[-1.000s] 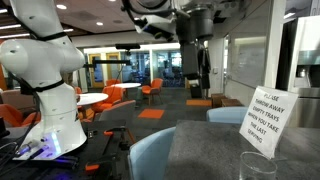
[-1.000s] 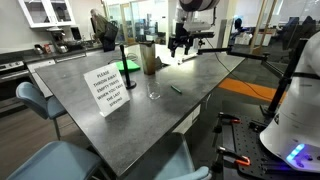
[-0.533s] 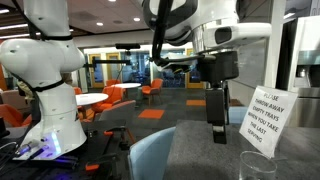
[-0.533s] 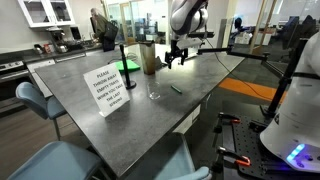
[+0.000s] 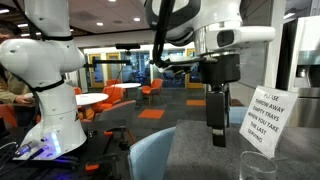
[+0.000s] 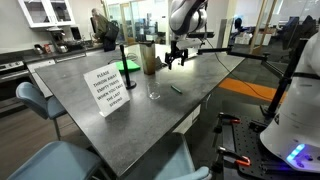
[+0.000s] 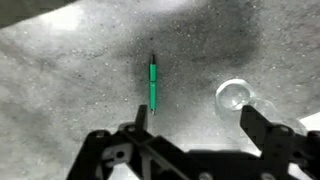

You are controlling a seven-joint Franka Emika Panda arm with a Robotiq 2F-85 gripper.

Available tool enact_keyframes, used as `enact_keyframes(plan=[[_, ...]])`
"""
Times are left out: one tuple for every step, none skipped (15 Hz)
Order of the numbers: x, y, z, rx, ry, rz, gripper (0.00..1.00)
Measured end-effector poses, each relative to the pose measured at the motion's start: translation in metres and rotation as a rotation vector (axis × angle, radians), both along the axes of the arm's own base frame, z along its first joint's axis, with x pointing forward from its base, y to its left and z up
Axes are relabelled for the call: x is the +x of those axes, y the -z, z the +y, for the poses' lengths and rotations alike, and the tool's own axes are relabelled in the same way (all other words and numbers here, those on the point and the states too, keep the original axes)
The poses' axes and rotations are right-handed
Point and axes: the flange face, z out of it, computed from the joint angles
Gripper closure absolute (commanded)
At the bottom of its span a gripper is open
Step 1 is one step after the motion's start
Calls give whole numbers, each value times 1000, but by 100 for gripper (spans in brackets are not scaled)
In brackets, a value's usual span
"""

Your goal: Put the pen in the cup

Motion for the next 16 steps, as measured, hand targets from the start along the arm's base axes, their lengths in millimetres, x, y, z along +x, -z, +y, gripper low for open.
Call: enact_keyframes(plan=[[2, 8, -4, 7, 12, 9, 0], [6, 19, -9, 11, 23, 24, 0], [9, 32, -15, 13, 31, 43, 0], [14, 46, -22, 10, 35, 64, 0], [19, 60, -28, 8, 33, 83, 0], [24, 76, -34, 9, 22, 106, 0], [29, 92, -40, 7, 18, 126, 0], [33, 107, -47, 5, 19, 144, 0], [36, 121, -56, 1, 22, 160, 0], [39, 133, -66, -2, 29, 176, 0], [40, 145, -76, -5, 37, 194, 0], [41, 157, -84, -3, 40, 215, 0], [42, 169, -91, 1, 40, 235, 0], [45, 179, -96, 2, 39, 249, 0], [48, 188, -100, 4, 31, 253, 0], [52, 196, -102, 10, 19, 251, 0]])
